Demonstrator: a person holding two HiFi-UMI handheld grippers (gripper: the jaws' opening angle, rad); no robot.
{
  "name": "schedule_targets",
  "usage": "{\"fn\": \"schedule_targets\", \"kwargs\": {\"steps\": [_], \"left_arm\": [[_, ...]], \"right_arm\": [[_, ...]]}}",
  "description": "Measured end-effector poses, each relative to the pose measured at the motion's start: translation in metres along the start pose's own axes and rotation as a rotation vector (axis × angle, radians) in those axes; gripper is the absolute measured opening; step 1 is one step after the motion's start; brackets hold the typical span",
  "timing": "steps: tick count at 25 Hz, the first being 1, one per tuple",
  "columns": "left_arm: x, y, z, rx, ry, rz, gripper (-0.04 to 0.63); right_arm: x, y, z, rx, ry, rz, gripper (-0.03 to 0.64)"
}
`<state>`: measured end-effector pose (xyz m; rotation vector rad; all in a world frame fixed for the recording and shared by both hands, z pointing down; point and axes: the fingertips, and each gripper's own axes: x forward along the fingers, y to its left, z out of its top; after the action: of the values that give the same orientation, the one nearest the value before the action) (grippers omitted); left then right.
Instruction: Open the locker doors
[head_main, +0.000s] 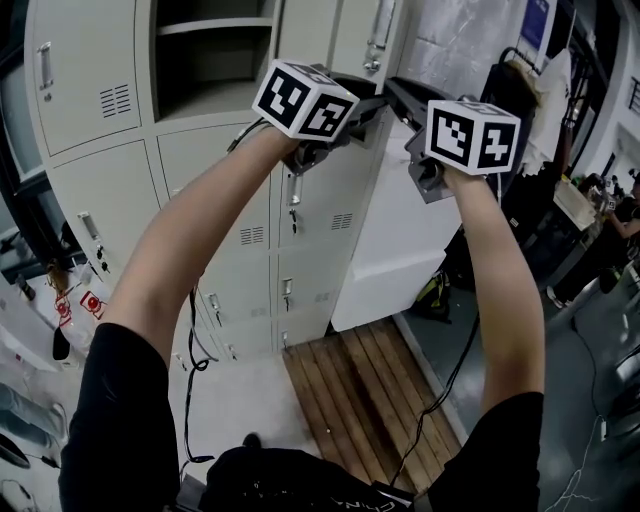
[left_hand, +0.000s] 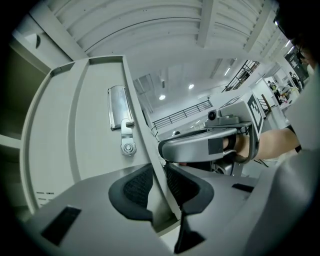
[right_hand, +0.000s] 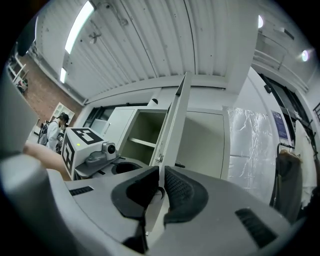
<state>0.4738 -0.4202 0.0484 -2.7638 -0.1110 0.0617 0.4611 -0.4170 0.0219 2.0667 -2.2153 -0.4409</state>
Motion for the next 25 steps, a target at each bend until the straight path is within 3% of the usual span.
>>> {"fn": "schedule_targets", "kwargs": {"steps": [14,25], "left_arm": [[0.006,0.001,-0.007,0.027,-0.012,-0.042,0.098],[-0.013,-0.001,-0.006,0.048,-0.010,-0.026,0.106]], "right_arm": [[0.004,-0.004,-0.006,0.018,0.012,0.003,0.057],[0.002,0.002,-0.002,0.012,0.014,-0.002,0.057]]}}
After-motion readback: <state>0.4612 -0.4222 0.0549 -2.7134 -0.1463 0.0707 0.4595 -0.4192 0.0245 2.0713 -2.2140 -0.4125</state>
